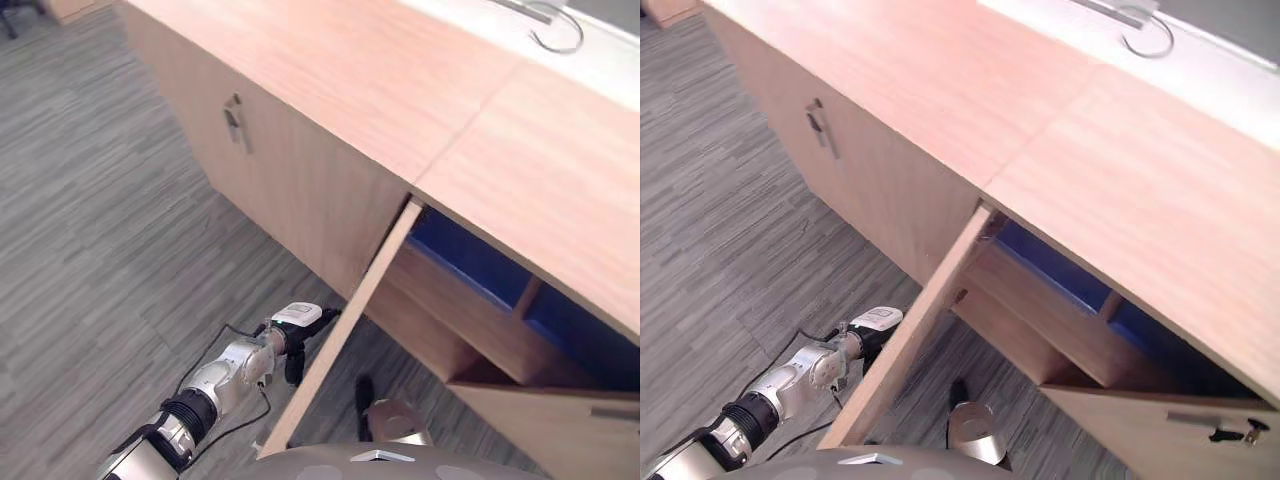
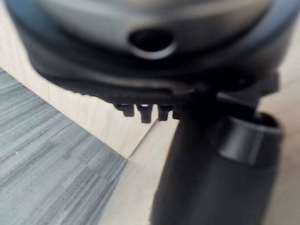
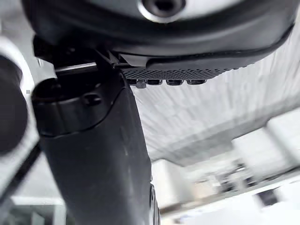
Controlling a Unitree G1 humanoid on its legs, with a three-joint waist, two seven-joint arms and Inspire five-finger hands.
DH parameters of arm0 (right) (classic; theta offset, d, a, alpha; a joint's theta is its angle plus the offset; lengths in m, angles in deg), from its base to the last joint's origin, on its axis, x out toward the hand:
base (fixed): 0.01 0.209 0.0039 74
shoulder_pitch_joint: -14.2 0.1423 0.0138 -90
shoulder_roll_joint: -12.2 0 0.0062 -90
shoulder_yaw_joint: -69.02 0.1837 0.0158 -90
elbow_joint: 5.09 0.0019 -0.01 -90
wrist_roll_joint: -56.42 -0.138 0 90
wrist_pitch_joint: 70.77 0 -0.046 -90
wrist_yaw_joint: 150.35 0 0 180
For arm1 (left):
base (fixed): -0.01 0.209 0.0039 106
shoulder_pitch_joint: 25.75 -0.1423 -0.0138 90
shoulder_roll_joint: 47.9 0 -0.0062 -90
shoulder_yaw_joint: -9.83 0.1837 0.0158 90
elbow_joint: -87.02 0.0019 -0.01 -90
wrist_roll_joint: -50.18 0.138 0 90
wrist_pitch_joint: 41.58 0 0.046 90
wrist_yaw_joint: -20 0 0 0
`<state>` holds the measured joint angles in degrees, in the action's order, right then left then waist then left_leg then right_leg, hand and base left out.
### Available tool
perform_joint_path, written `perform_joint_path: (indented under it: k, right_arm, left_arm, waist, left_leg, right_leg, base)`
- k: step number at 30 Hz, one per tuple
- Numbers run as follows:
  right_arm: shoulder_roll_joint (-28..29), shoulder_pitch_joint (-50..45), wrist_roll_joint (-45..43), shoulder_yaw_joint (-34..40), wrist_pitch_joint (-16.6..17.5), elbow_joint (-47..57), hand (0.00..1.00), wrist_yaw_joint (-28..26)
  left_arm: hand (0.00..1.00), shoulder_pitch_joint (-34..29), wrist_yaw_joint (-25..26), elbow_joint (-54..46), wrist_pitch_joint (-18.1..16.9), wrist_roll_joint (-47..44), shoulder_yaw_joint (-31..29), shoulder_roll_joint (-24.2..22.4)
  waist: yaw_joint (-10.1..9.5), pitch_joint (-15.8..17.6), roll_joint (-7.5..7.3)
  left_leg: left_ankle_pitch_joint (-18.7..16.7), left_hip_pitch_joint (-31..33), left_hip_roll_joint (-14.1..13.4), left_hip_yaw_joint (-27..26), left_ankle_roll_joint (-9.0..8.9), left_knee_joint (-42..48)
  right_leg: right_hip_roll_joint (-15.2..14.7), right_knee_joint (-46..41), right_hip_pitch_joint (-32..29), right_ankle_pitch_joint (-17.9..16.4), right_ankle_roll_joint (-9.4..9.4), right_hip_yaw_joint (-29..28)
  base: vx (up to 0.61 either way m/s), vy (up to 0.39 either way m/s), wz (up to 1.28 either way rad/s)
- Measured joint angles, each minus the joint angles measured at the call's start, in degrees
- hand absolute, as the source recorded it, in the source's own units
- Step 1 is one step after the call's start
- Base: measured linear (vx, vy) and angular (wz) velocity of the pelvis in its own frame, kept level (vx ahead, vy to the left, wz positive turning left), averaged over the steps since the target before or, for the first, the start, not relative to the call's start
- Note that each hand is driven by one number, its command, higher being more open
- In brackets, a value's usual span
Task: Walk over to the cabinet, pick up the folder, carry it to the office cabinet, place the folder inside the office cabinet, then close the office cabinet door
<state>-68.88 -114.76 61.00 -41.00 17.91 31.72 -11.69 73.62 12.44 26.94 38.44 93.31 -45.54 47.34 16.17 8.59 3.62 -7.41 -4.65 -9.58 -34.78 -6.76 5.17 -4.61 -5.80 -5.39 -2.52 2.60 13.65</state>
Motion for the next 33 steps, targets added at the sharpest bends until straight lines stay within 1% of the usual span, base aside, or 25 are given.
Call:
perform_joint_path:
  k: [1, 2, 4, 5, 8, 9, 13, 14, 15, 16, 17, 18, 19, 20, 21, 22, 23, 24, 25, 27, 28, 29, 31, 32, 33]
  right_arm:
    - [-0.12, -0.30, -4.84, 2.94, -1.88, -1.41, 1.00, 1.03]
    - [-0.14, -0.30, -7.81, 3.95, -2.98, -2.06, 1.00, 1.95]
    - [-0.35, -0.31, -14.56, 6.24, -5.15, -3.53, 1.00, 4.64]
    - [-0.38, -0.31, -15.83, 6.63, -5.80, -3.53, 1.00, 5.50]
    - [0.15, -0.29, -16.68, 6.58, -5.89, -3.75, 1.00, 5.72]
    - [0.52, -0.17, -16.61, 6.50, -5.89, -4.23, 1.00, 5.65]
    - [0.74, 1.47, -16.17, 4.76, -6.14, -5.66, 1.00, 5.24]
    - [0.48, 2.68, -16.07, 3.31, -6.84, -5.59, 1.00, 5.21]
    - [0.14, 4.28, -15.93, 0.30, -7.13, -5.15, 1.00, 5.34]
    - [-0.07, 4.78, -15.67, -1.85, -6.64, -4.23, 1.00, 5.72]
    - [-0.72, 5.62, -15.28, -4.77, -5.84, -2.79, 1.00, 5.93]
    - [-1.26, 7.10, -15.10, -7.15, -5.79, -1.97, 1.00, 5.27]
    - [-1.43, 8.01, -15.11, -7.98, -6.03, -1.99, 1.00, 4.86]
    - [-1.92, 9.08, -15.14, -8.42, -7.24, -2.05, 1.00, 4.10]
    - [-2.77, 9.46, -15.25, -8.63, -7.36, -2.05, 1.00, 4.06]
    - [-4.17, 9.46, -15.56, -9.30, -7.45, -2.06, 1.00, 3.92]
    - [-4.54, 9.69, -15.52, -9.83, -7.54, -2.25, 1.00, 3.85]
    - [-4.79, 10.01, -15.09, -10.10, -8.07, -2.27, 1.00, 3.80]
    - [-5.55, 10.16, -13.77, -11.24, -8.38, -2.27, 1.00, 3.25]
    - [-6.16, 10.49, -9.96, -13.60, -8.42, -2.35, 1.00, 1.85]
    - [-6.20, 10.94, -7.25, -14.84, -8.40, -2.36, 1.00, 1.09]
    - [-6.24, 11.26, -5.69, -15.50, -8.29, -2.33, 1.00, 0.70]
    - [-6.32, 12.96, -2.43, -17.47, -7.94, -2.33, 1.00, -0.41]
    - [-6.46, 14.37, -0.39, -18.51, -7.35, -2.13, 1.00, -1.15]
    - [-6.64, 15.98, -0.24, -20.55, -6.95, -1.77, 1.00, -1.54]
  left_arm:
    - [1.00, -0.29, 0.02, 0.00, -0.01, -0.01, -0.20, -0.02]
    - [1.00, -0.26, 0.02, -0.01, -0.02, -0.03, -0.22, -0.02]
    - [1.00, -0.48, 0.06, 0.01, -0.02, -0.26, -0.71, 0.01]
    - [1.00, -0.45, 0.06, 0.01, -0.02, -0.54, -0.93, 0.05]
    - [1.00, -0.46, 0.35, 0.10, -0.02, -1.69, -1.40, 0.02]
    - [1.00, -0.45, 0.88, 0.41, -0.02, -2.51, -1.39, -0.11]
    - [1.00, -0.20, 1.77, 1.35, 0.09, -3.02, -1.40, -1.01]
    - [1.00, -0.18, 2.08, 1.71, 0.11, -3.05, -1.44, -1.29]
    - [1.00, 0.02, 2.31, 2.68, 0.12, -3.24, -1.73, -1.91]
    - [1.00, 0.41, 2.58, 3.59, 0.13, -3.67, -1.72, -2.42]
    - [1.00, 0.88, 2.89, 4.61, 0.17, -4.44, -1.72, -3.08]
    - [1.00, 1.11, 3.50, 4.90, 0.40, -4.54, -1.70, -3.59]
    - [1.00, 1.29, 3.63, 4.89, 0.54, -4.58, -1.70, -4.14]
    - [1.00, 1.41, 3.77, 4.76, 1.37, -4.77, -1.73, -4.98]
    - [1.00, 1.35, 3.78, 4.38, 1.76, -5.06, -1.83, -5.78]
    - [1.00, 1.36, 3.75, 3.53, 1.99, -5.06, -2.00, -5.74]
    - [1.00, 1.45, 3.73, 3.13, 2.12, -5.08, -2.35, -5.65]
    - [1.00, 1.56, 3.64, 3.14, 2.34, -5.20, -3.00, -5.52]
    - [1.00, 1.49, 3.44, 3.16, 2.78, -6.68, -4.09, -5.58]
    - [1.00, 1.13, 2.93, 3.09, 2.80, -8.42, -4.32, -5.36]
    - [1.00, 0.95, 2.22, 2.85, 2.82, -9.38, -4.33, -5.31]
    - [1.00, 0.46, 1.98, 2.24, 2.86, -9.42, -4.46, -4.98]
    - [1.00, -1.86, 1.82, -0.37, 2.94, -9.54, -5.20, -4.17]
    - [1.00, -3.07, 1.66, -1.46, 2.95, -9.93, -5.87, -3.80]
    - [1.00, -3.29, 1.51, -1.51, 2.95, -11.18, -6.20, -3.43]
  waist:
    - [0.45, -0.18, 0.26]
    - [0.54, -0.17, 0.25]
    - [0.58, 0.00, -0.05]
    - [0.59, 0.12, -0.26]
    - [0.26, 0.30, -0.78]
    - [-0.01, 0.30, -0.76]
    - [0.26, 0.37, -0.46]
    - [0.10, 0.54, -0.32]
    - [-0.17, 0.74, -0.22]
    - [-0.22, 0.81, -0.21]
    - [-0.67, 1.02, -0.01]
    - [-0.93, 1.33, 0.30]
    - [-1.45, 1.65, 0.23]
    - [-2.94, 1.59, 1.16]
    - [-4.09, 1.77, 2.07]
    - [-4.58, 1.66, 2.86]
    - [-4.59, 1.71, 2.97]
    - [-4.46, 1.95, 2.53]
    - [-4.47, 2.14, 2.32]
    - [-4.73, 2.11, 1.86]
    - [-4.91, 2.29, 1.73]
    - [-5.03, 2.32, 1.68]
    - [-4.91, 2.40, 1.55]
    - [-4.96, 2.57, 1.37]
    - [-5.11, 2.81, 1.18]
  left_leg:
    - [-0.19, -0.14, -0.11, -0.43, -0.24, 0.44]
    - [-0.22, -0.38, -0.11, -0.68, -0.25, 0.57]
    - [-0.35, -0.77, -0.06, -1.15, -0.28, 0.66]
    - [-0.44, -0.76, -0.03, -1.09, -0.30, 0.65]
    - [-0.46, -0.59, 0.15, -0.66, -0.33, 0.65]
    - [-0.46, -0.47, 0.17, -0.21, -0.33, 0.68]
    - [-0.67, 1.24, -0.42, 2.29, -0.23, 2.99]
    - [-1.90, 2.61, -1.52, 3.14, -0.11, 6.45]
    - [-2.65, 4.08, -2.38, 4.44, 0.23, 10.13]
    - [-2.86, 4.89, -2.67, 5.86, 0.60, 12.01]
    - [-3.09, 6.33, -2.94, 9.28, 1.01, 14.74]
    - [-3.42, 8.41, -2.67, 15.57, 1.52, 17.76]
    - [-4.40, 9.67, -1.77, 21.24, 2.29, 18.74]
    - [-6.25, 9.94, 0.23, 30.22, 2.57, 18.02]
    - [-6.88, 8.97, 1.11, 35.38, 2.12, 15.85]
    - [-8.29, 7.21, 0.92, 36.81, 0.77, 12.44]
    - [-9.04, 6.80, 0.97, 36.67, 0.03, 11.37]
    - [-8.91, 6.67, 1.54, 35.88, 0.43, 11.30]
    - [-8.85, 6.22, 2.33, 34.28, 0.61, 10.96]
    - [-8.75, 6.31, 3.45, 32.03, 0.86, 10.42]
    - [-8.72, 6.33, 4.33, 30.80, 1.43, 10.46]
    - [-8.70, 6.29, 4.63, 30.10, 1.75, 10.48]
    - [-8.82, 6.20, 5.61, 27.83, 2.61, 10.70]
    - [-8.92, 6.23, 6.42, 26.24, 3.60, 10.85]
    - [-9.26, 6.41, 7.07, 24.19, 4.50, 11.66]
  right_leg:
    - [0.07, -0.03, 0.02, 0.00, 0.00, -0.35]
    - [0.07, -0.07, 0.03, 0.03, -0.01, -0.68]
    - [0.12, -0.07, 0.03, 0.38, -0.03, -1.35]
    - [0.08, -0.03, 0.02, 0.55, 0.06, -1.34]
    - [-0.14, 0.02, 0.02, 0.66, 0.20, -1.24]
    - [-0.19, 0.01, 0.06, 0.66, 0.20, -1.06]
    - [-0.51, -0.65, 0.15, 0.32, -0.18, 0.51]
    - [-0.44, -1.57, -0.03, -0.25, -0.54, 0.76]
    - [-0.30, -2.37, -0.15, -0.52, -0.82, 0.76]
    - [-0.26, -2.59, -0.14, -0.58, -0.91, 0.66]
    - [-0.18, -2.93, -0.18, -0.63, -1.00, 0.49]
    - [-0.04, -3.13, -0.30, -0.69, -1.11, 0.13]
    - [0.09, -3.03, -0.69, -0.79, -1.25, -0.50]
    - [0.73, -3.16, -1.62, -0.77, -1.26, -2.65]
    - [1.76, -3.42, -2.66, -0.39, -0.80, -4.83]
    - [2.72, -4.28, -4.24, 0.07, -0.33, -6.92]
    - [2.83, -4.60, -4.91, 0.38, -0.04, -7.66]
    - [2.76, -4.75, -5.26, 0.83, 0.47, -8.71]
    - [2.48, -4.20, -5.66, 2.16, 1.29, -10.75]
    - [1.75, -2.22, -6.38, 4.58, 1.83, -13.35]
    - [1.47, -1.10, -6.63, 5.72, 2.25, -14.81]
    - [1.34, -0.60, -6.76, 6.30, 2.45, -15.56]
    - [0.98, 0.88, -7.35, 8.22, 3.04, -18.00]
    - [0.70, 1.91, -7.89, 9.66, 3.45, -19.76]
    - [0.33, 3.14, -8.30, 11.53, 3.27, -20.29]
  base:
    - [-0.02, -0.016, -0.24]
    - [-0.03, -0.011, -0.19]
    - [-0.07, 0.005, -0.13]
    - [-0.09, 0.010, -0.02]
    - [-0.11, 0.006, 0.05]
    - [-0.11, -0.006, 0.12]
    - [-0.10, -0.021, 0.24]
    - [-0.10, -0.046, 0.15]
    - [-0.10, -0.048, 0.13]
    - [-0.11, -0.053, 0.06]
    - [-0.11, -0.038, 0.03]
    - [-0.12, -0.025, -0.06]
    - [-0.16, 0.054, -0.36]
    - [-0.15, 0.099, -0.78]
    - [-0.14, 0.112, -1.14]
    - [-0.09, 0.110, -0.98]
    - [-0.07, 0.094, -0.70]
    - [-0.09, 0.111, -0.54]
    - [-0.08, 0.117, -0.67]
    - [-0.08, 0.165, -0.65]
    - [-0.04, 0.160, -0.47]
    - [-0.04, 0.173, -0.57]
    - [-0.03, 0.150, -0.62]
    - [-0.04, 0.131, -0.81]
    - [-0.07, 0.144, -0.85]
